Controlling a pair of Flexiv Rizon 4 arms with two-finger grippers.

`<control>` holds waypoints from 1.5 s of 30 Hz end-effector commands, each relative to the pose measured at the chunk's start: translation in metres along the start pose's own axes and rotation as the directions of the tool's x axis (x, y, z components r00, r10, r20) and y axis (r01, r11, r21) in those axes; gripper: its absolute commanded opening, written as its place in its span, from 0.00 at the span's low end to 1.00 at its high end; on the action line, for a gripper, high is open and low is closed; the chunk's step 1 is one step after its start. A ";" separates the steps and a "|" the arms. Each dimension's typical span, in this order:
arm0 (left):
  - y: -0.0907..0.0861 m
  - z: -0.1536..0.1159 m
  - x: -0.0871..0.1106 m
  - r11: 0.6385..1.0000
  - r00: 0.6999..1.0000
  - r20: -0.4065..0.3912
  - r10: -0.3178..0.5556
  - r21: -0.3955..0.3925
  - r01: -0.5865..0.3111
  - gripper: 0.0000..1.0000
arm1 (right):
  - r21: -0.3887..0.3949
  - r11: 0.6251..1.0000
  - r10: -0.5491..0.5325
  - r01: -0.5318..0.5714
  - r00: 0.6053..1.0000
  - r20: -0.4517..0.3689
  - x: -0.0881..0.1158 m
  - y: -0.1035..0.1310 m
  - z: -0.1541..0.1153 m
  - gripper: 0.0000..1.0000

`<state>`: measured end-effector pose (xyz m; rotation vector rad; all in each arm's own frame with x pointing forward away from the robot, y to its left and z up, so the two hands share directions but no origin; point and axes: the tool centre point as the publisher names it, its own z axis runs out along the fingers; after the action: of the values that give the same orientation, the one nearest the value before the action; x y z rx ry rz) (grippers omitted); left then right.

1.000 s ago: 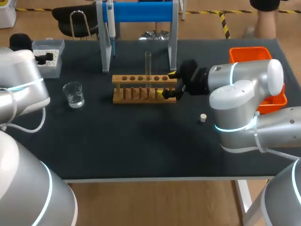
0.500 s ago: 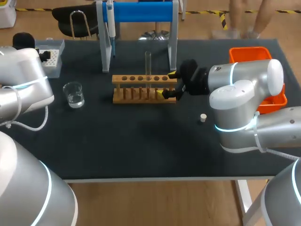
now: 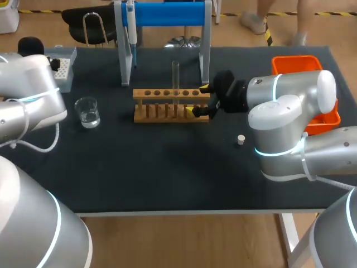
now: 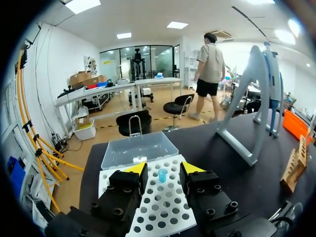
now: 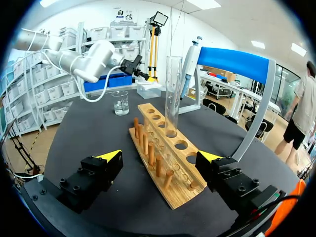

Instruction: Invert the test tube, pick up the pipette, mount the tip to pipette, aspirate from beaker and dispense into the tube, eject the tip, return the pipette, and cap with the stopper.

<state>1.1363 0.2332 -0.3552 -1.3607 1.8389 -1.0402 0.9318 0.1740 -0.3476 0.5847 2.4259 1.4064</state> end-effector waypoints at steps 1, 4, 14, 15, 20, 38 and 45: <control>0.000 0.008 -0.002 1.000 1.000 0.004 0.000 0.000 0.000 0.41 | 0.000 1.000 0.000 0.000 1.000 0.001 0.000 0.000 0.000 1.00; 0.000 0.010 -0.003 1.000 1.000 0.004 0.000 -0.002 0.000 0.40 | 0.000 1.000 0.000 0.000 1.000 0.001 0.000 0.000 0.000 1.00; 0.002 0.014 -0.005 1.000 1.000 0.007 0.001 -0.008 -0.001 0.39 | 0.000 1.000 0.000 0.000 1.000 0.001 0.000 0.000 0.000 1.00; 0.002 0.015 -0.005 1.000 1.000 0.006 0.001 -0.008 -0.001 0.38 | 0.000 1.000 0.000 0.000 1.000 0.001 0.000 0.000 0.000 1.00; 0.004 0.017 -0.005 1.000 1.000 0.007 0.002 -0.012 -0.002 0.37 | 0.000 1.000 0.000 0.000 1.000 0.001 0.000 0.000 0.000 1.00; 0.007 0.021 -0.008 1.000 1.000 0.009 0.004 -0.023 -0.004 0.35 | 0.000 1.000 0.000 0.000 1.000 0.001 0.000 0.000 0.000 1.00; 0.008 0.020 -0.007 1.000 1.000 0.009 0.008 -0.025 -0.008 0.31 | 0.000 1.000 0.000 0.000 1.000 0.001 0.000 0.000 0.000 1.00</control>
<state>1.1496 0.2364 -0.3699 -1.3697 1.8552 -1.0091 0.9318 0.1740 -0.3476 0.5847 2.4259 1.4064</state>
